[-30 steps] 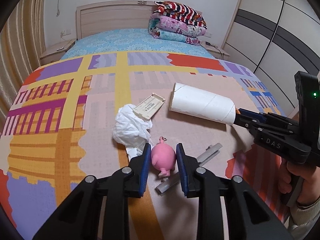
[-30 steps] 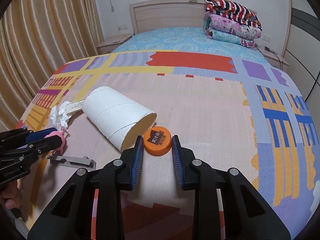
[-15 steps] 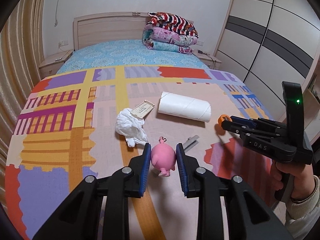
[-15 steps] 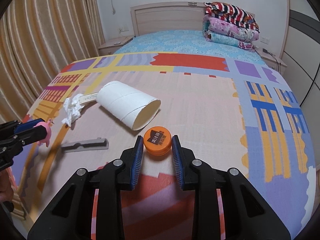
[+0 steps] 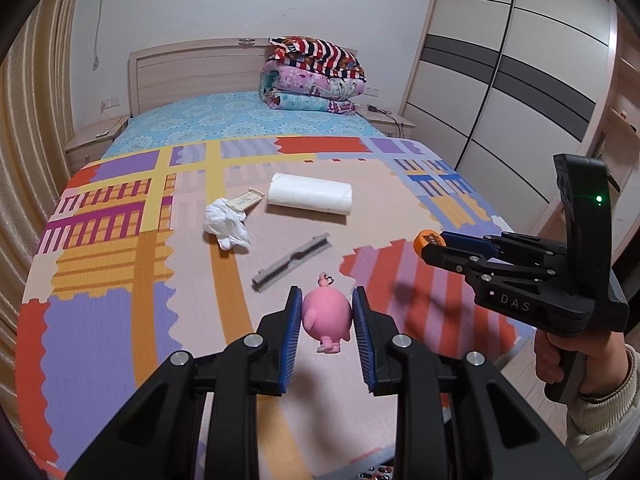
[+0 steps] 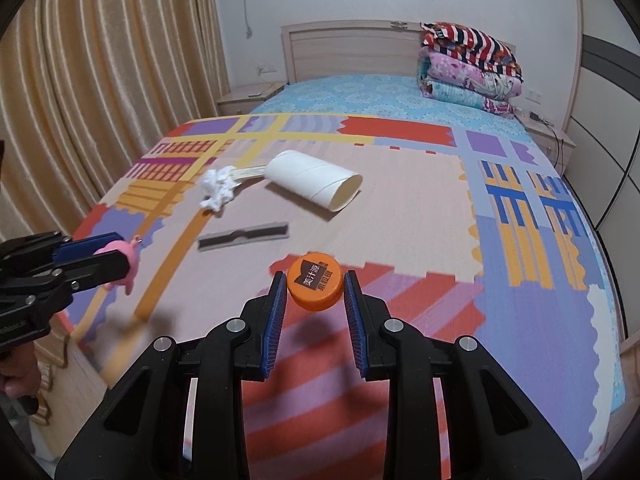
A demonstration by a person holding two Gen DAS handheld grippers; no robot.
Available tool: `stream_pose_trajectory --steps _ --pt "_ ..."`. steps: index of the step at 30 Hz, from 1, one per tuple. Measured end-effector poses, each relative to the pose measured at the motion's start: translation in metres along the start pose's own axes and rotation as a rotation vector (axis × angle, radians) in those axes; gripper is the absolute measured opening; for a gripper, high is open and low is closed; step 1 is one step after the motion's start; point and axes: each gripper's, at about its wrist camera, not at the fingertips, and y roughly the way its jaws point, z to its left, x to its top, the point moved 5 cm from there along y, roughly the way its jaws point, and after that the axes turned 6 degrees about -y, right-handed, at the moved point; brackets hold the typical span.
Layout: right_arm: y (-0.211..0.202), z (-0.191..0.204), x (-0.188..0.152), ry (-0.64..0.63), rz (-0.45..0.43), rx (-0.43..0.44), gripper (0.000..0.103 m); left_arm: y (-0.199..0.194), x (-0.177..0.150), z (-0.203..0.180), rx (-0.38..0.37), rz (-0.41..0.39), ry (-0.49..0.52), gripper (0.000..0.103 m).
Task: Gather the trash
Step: 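Carry pink toy and orange lid over the black bag and open both tools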
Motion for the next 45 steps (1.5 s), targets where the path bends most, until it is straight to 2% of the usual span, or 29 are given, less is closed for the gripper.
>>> stream_pose_trajectory --steps 5,12,24,27,34,45 --pt "-0.022 0.016 -0.02 -0.061 0.011 -0.01 0.029 -0.011 -0.021 -0.007 0.007 0.015 0.012 0.025" --pt "-0.044 0.035 -0.053 -0.064 0.024 0.033 0.029 -0.022 -0.058 -0.007 -0.012 0.051 -0.014 0.025" --pt "-0.054 0.077 -0.099 -0.128 0.059 0.086 0.029 -0.043 -0.122 -0.012 -0.045 0.123 -0.013 0.025" --pt "-0.052 0.086 -0.111 -0.139 0.079 0.1 0.029 -0.034 -0.142 -0.014 -0.078 0.176 -0.017 0.025" --pt "-0.035 0.102 -0.143 -0.166 0.157 0.151 0.029 -0.003 -0.183 -0.015 -0.071 0.299 -0.011 0.025" --pt "0.008 0.112 -0.193 -0.15 0.315 0.19 0.029 0.036 -0.22 -0.001 -0.018 0.412 -0.009 0.025"
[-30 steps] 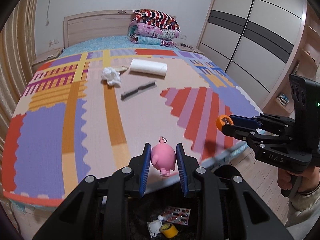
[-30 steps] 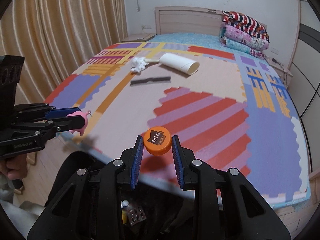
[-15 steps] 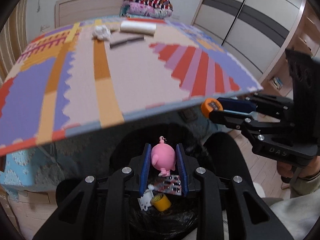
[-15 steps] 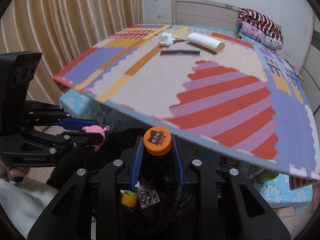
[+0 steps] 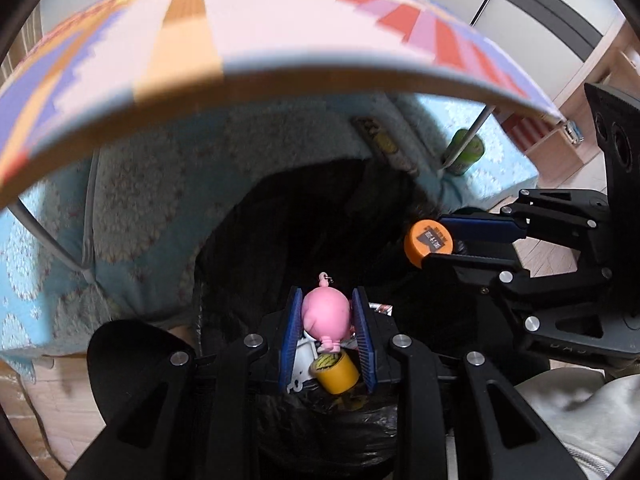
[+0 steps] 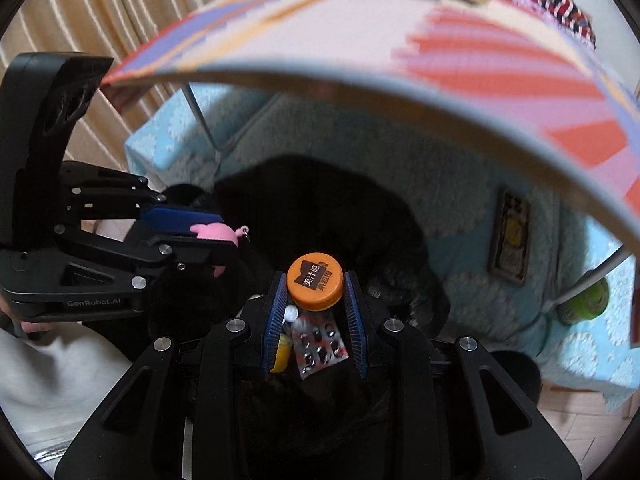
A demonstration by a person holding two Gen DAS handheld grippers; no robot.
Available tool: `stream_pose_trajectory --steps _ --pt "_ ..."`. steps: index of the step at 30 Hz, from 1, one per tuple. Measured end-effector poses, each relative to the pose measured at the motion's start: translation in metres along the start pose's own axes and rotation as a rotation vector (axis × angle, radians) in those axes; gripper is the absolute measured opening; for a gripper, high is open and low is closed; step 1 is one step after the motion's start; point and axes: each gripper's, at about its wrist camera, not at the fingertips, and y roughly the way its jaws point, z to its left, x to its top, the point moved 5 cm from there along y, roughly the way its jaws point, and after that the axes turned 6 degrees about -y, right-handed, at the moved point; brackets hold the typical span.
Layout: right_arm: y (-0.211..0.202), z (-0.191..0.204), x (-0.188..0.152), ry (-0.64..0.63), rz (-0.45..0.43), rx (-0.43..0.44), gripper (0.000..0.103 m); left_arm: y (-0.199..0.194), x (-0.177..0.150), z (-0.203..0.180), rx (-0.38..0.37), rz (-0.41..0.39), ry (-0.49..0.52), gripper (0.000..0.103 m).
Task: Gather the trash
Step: 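Carry pink toy and orange lid over the black bag and open both tools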
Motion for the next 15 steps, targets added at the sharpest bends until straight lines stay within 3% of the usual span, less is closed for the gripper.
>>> stream_pose_trajectory --steps 15 --pt "0.044 0.006 -0.015 0.012 0.111 0.04 0.029 0.033 -0.014 0.01 0.011 0.09 -0.026 0.025"
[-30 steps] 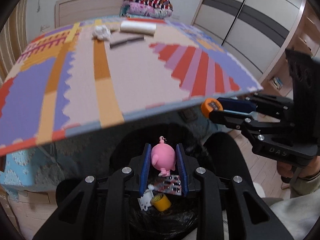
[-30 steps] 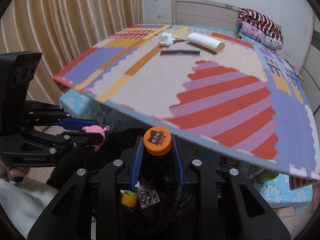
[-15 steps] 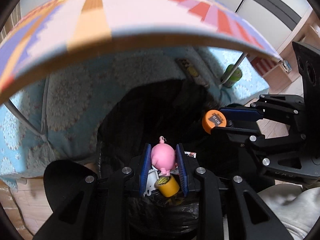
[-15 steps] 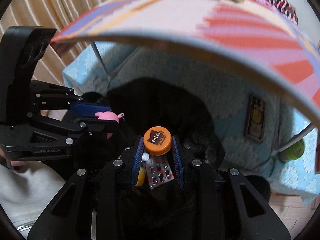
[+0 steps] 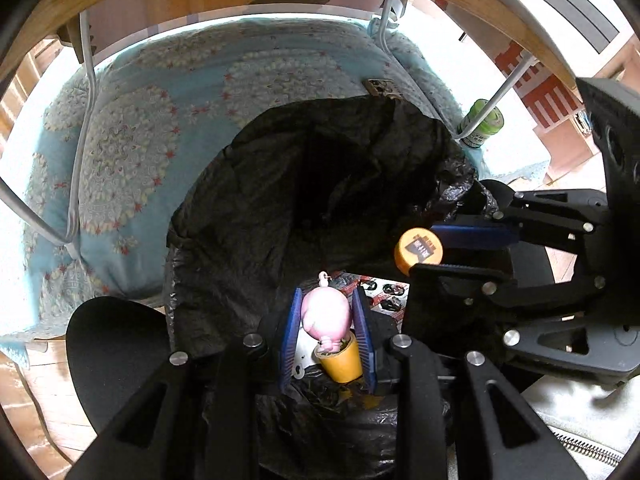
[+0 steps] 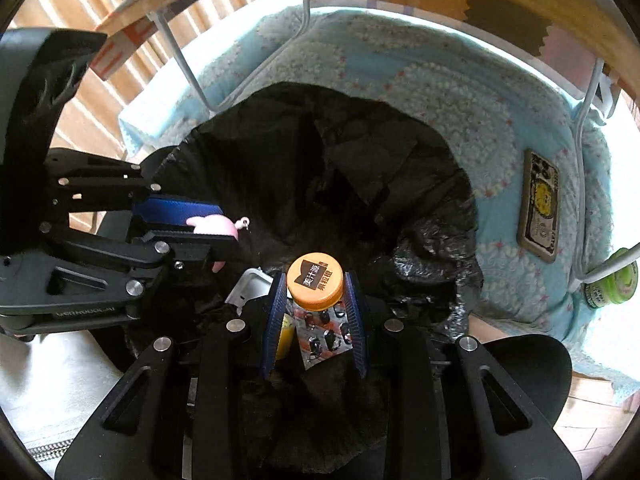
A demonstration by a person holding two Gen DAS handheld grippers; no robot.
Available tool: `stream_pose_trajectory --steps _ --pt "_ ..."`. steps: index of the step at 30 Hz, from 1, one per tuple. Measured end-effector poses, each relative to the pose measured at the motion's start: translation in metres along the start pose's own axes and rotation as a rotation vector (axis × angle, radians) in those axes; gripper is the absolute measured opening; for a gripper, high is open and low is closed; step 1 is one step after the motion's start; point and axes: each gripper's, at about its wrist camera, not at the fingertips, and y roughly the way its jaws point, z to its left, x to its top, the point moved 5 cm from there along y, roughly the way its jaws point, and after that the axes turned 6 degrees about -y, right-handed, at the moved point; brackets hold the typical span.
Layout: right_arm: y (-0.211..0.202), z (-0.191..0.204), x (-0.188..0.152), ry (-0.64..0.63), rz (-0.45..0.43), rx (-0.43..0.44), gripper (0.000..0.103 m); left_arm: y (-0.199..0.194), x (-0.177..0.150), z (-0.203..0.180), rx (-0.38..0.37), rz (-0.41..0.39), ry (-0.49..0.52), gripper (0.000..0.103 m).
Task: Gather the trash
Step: 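Carry pink toy and orange lid over the black bag and open both tools, then raise both open tools from the bin back toward the mat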
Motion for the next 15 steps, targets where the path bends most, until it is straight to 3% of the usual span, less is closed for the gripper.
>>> stream_pose_trajectory --steps 8,15 --pt "0.002 -0.005 0.001 0.02 -0.008 -0.009 0.031 -0.005 0.006 0.001 -0.027 -0.003 -0.02 0.027" --pt "-0.014 -0.007 0.004 0.021 -0.044 -0.024 0.031 -0.029 0.011 0.001 -0.018 -0.065 -0.01 0.027"
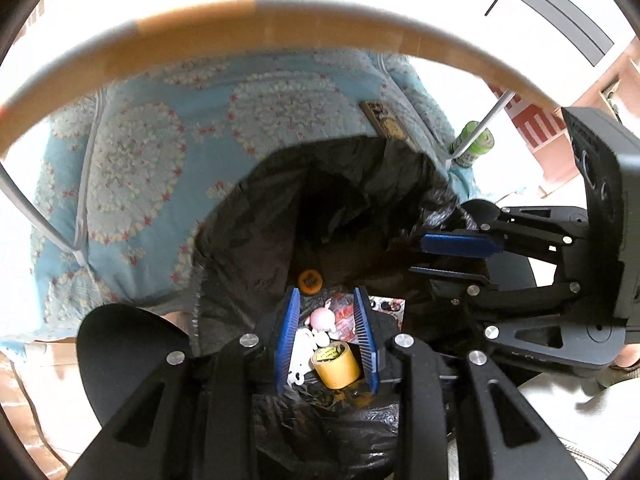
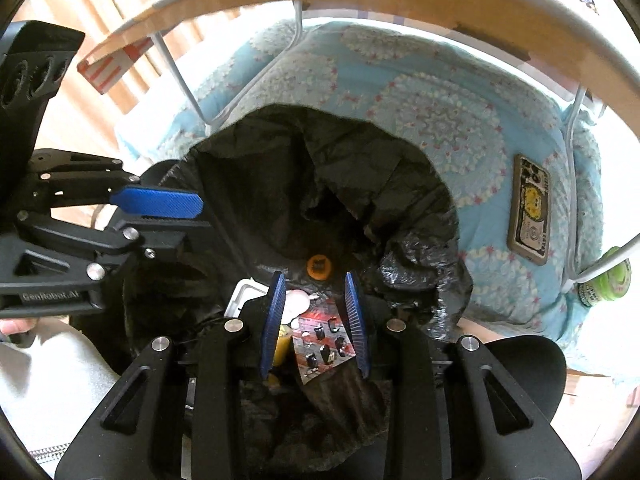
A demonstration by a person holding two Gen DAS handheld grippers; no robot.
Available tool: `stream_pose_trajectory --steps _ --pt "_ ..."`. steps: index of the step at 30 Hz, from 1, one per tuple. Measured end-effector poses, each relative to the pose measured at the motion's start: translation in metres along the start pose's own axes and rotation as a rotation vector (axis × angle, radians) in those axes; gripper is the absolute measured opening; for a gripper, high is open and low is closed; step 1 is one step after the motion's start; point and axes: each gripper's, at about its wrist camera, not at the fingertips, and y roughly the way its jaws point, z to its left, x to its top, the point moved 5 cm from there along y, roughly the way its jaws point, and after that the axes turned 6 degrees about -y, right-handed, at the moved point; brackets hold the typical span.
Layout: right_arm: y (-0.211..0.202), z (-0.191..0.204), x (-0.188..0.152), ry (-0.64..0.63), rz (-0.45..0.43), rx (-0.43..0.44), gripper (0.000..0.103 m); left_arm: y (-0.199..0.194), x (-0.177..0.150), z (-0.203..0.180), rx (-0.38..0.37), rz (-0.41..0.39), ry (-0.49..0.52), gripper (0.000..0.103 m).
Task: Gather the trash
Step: 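Raise both open tools from the bin back toward the mat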
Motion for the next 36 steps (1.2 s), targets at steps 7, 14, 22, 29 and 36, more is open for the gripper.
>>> stream_pose_trajectory --steps 7,14,22,29,36 --pt "-0.029 0.004 0.009 -0.017 -0.055 -0.024 0.031 -0.038 0.011 -0.006 0.0 -0.084 0.023 0.027" --pt "-0.064 0.009 0.024 -0.051 -0.142 -0.039 0.035 -0.083 0.029 -0.012 -0.003 -0.202 0.045 0.049" --pt "-0.099 0.007 0.047 -0.071 -0.23 -0.052 0.036 -0.114 0.052 -0.012 0.001 -0.285 0.074 0.049" --pt "-0.117 -0.009 0.072 -0.061 -0.284 -0.081 0.038 -0.128 0.077 -0.008 0.015 -0.336 0.082 0.049" --pt "-0.126 -0.028 0.096 -0.04 -0.323 -0.106 0.039 -0.136 0.105 0.002 0.029 -0.374 0.078 0.049"
